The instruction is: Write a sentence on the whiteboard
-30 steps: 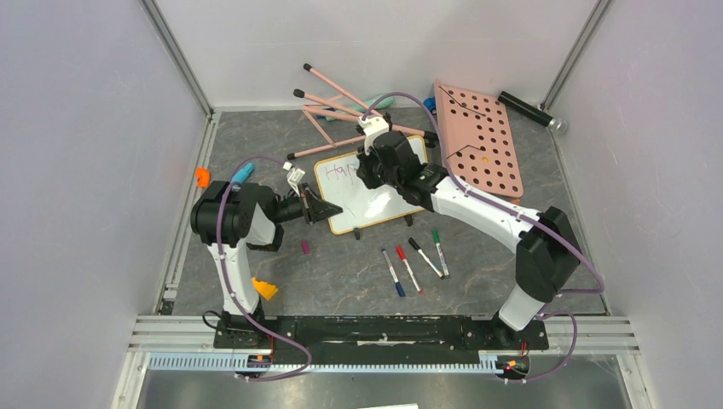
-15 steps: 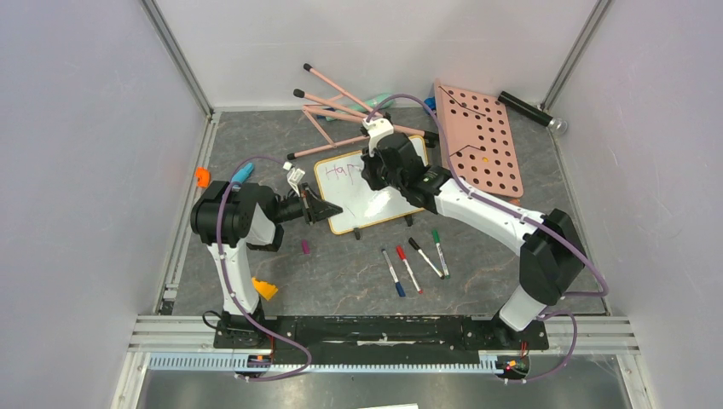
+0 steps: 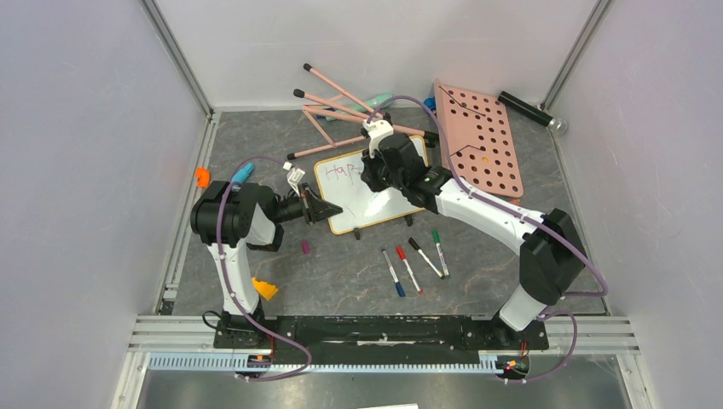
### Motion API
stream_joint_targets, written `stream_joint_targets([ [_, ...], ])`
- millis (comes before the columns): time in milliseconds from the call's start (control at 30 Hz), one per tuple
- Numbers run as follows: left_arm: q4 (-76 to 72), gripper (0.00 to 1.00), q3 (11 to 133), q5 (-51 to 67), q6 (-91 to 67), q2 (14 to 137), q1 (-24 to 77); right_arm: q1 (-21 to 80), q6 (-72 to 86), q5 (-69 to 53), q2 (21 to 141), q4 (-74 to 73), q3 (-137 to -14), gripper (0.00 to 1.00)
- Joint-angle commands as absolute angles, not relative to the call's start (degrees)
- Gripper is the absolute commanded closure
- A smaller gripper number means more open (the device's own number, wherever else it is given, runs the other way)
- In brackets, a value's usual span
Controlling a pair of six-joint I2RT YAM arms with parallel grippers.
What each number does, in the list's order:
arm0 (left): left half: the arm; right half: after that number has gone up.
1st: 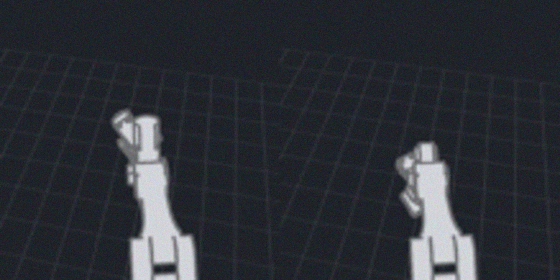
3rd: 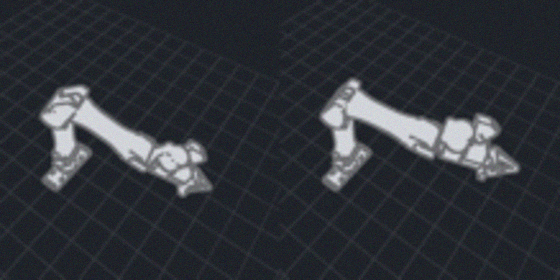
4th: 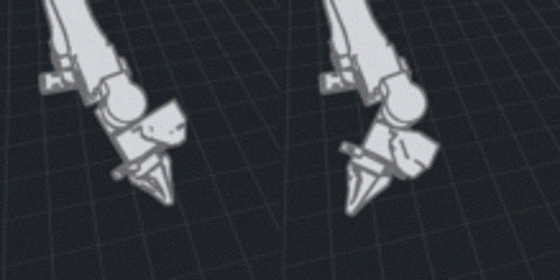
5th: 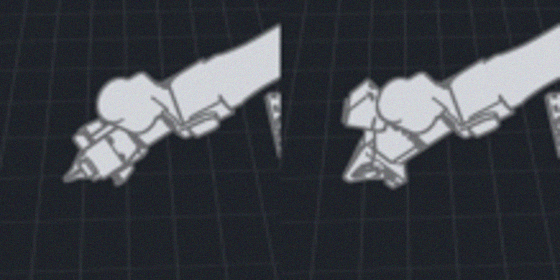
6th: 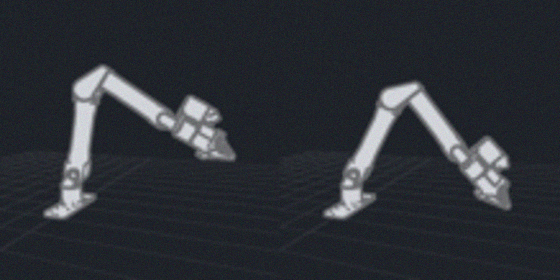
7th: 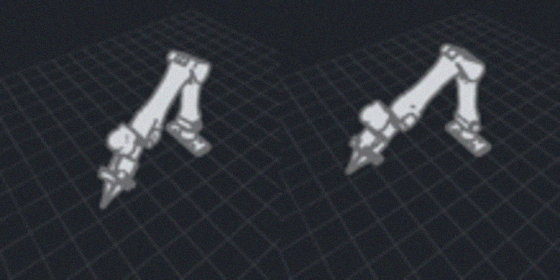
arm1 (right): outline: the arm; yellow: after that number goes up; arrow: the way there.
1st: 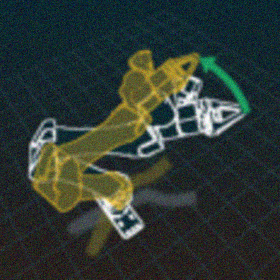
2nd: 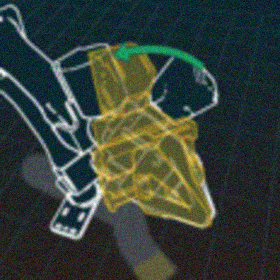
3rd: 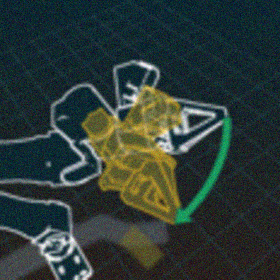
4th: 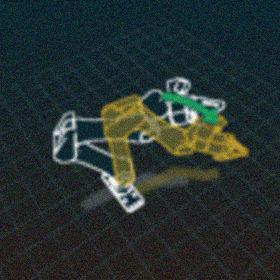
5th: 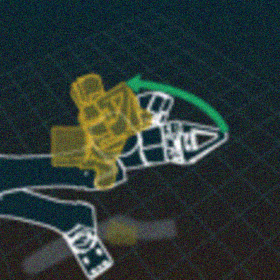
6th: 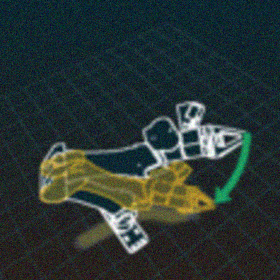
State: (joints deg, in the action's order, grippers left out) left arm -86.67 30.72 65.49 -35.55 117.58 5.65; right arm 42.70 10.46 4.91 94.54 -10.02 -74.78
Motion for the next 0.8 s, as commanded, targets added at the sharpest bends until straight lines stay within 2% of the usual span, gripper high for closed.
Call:
stream_joint_targets([
  [0,-89.21,0.92,29.79,63.61,-25.13,119.04,5.91,42.27,10.56,3.56,94.53,-8.82,-74.05,1.00],
  [367,-89.22,0.92,29.77,63.64,-25.05,119.08,5.89,42.27,10.50,1.51,94.73,-8.08,-75.39,1.00],
  [767,-89.21,0.92,29.78,63.64,-25.05,119.14,5.93,41.93,9.84,2.12,89.51,-6.24,-72.42,1.00],
])
